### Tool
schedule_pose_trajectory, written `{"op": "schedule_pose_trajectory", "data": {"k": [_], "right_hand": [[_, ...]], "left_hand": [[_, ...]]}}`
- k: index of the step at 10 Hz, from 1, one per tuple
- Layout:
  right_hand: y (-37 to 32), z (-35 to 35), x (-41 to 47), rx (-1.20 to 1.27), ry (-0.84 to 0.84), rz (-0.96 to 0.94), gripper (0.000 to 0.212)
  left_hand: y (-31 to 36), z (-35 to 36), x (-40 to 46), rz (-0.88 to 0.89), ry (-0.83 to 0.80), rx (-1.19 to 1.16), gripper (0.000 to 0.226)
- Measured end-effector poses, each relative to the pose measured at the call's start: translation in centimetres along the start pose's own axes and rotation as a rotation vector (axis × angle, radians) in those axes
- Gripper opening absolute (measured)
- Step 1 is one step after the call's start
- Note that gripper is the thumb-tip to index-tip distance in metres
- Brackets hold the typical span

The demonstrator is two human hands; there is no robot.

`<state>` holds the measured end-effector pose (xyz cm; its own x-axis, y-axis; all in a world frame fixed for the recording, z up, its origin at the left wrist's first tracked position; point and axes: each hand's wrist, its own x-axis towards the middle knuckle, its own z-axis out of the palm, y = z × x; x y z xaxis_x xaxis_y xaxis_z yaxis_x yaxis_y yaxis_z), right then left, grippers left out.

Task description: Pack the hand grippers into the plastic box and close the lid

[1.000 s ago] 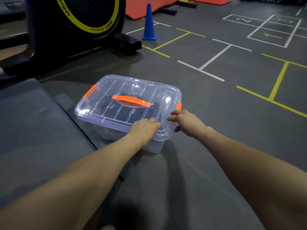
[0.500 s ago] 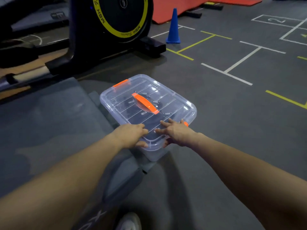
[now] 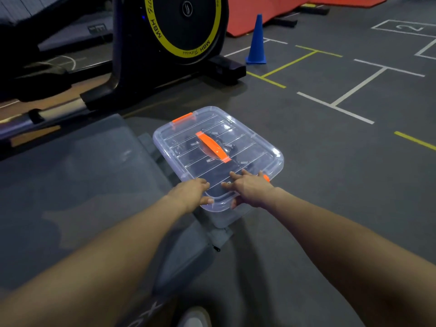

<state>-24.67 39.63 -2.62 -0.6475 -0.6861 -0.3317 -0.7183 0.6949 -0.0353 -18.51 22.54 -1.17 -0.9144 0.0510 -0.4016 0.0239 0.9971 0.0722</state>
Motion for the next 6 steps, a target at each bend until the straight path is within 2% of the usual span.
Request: {"op": "schedule_pose_trajectory", "data": {"k": [2,4,5,6], "right_hand": [[-0.1,-0.2,-0.2,0.010,-0.017,0.004,0.072],[0.3,-0.8,0.5,0.022,-0.071,0.012,0.074],[0.3,-2.4,1.0,0.031,-0.132,-0.004,0.065],[-0.2,-4.1,1.3,0.125,-0.168,0.068,0.053]], "left_hand": [[1.2,-0.9,-0.4,-0.002,-0.077,0.087,0.059],[0.2,-1.1,0.9,-0.021,-0.105,0.110,0.051],[-0.4,-1.9,0.9,-0.013,-0.074,0.073,0.040],[-1.8,-3.4,0.6,-0.035,0.000,0.008,0.038]]}}
